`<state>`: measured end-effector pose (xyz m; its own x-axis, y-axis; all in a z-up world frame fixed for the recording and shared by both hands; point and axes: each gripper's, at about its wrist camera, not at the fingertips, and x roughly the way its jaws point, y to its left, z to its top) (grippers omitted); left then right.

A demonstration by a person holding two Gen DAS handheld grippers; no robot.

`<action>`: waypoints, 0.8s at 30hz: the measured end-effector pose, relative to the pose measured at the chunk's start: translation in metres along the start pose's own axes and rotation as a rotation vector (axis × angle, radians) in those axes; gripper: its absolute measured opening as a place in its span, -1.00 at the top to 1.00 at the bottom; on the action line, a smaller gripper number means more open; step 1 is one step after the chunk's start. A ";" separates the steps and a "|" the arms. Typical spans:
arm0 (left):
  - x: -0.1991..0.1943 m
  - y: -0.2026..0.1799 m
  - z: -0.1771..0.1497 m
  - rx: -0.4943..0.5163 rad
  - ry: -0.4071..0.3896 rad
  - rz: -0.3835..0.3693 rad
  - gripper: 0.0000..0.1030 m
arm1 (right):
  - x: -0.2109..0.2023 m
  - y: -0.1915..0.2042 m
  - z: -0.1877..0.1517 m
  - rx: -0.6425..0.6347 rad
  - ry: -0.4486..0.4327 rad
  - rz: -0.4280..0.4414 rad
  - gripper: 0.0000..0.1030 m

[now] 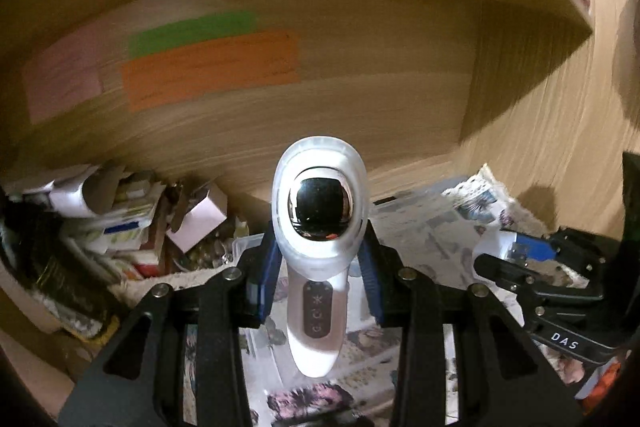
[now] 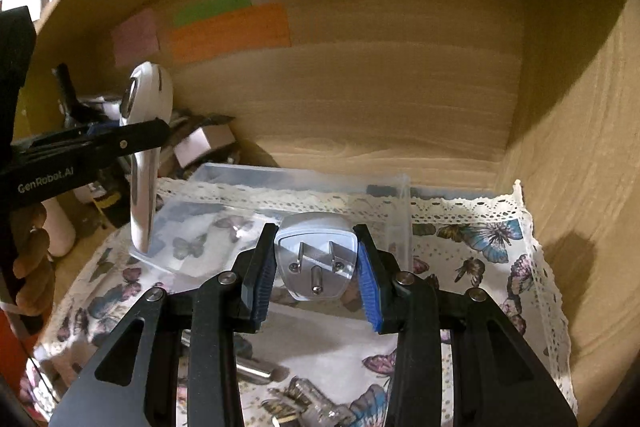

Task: Organize rigid objects
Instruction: 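Carry the facial device into the clear box with the left gripper and release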

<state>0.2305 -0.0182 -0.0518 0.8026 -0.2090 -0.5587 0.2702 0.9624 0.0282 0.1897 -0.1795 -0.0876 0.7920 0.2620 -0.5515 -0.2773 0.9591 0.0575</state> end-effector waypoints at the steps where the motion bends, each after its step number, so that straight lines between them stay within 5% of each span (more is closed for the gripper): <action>1: 0.008 0.000 -0.001 0.014 0.008 0.008 0.28 | 0.009 -0.001 -0.001 -0.004 0.019 -0.008 0.33; 16: 0.080 -0.011 -0.033 0.056 0.267 -0.092 0.28 | 0.057 -0.005 -0.008 -0.011 0.143 -0.047 0.33; 24: 0.069 -0.011 -0.032 0.048 0.248 -0.098 0.28 | 0.065 -0.002 -0.012 -0.021 0.160 -0.046 0.32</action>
<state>0.2661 -0.0377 -0.1174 0.6181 -0.2462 -0.7465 0.3700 0.9290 -0.0001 0.2353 -0.1654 -0.1336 0.7079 0.1959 -0.6786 -0.2556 0.9667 0.0124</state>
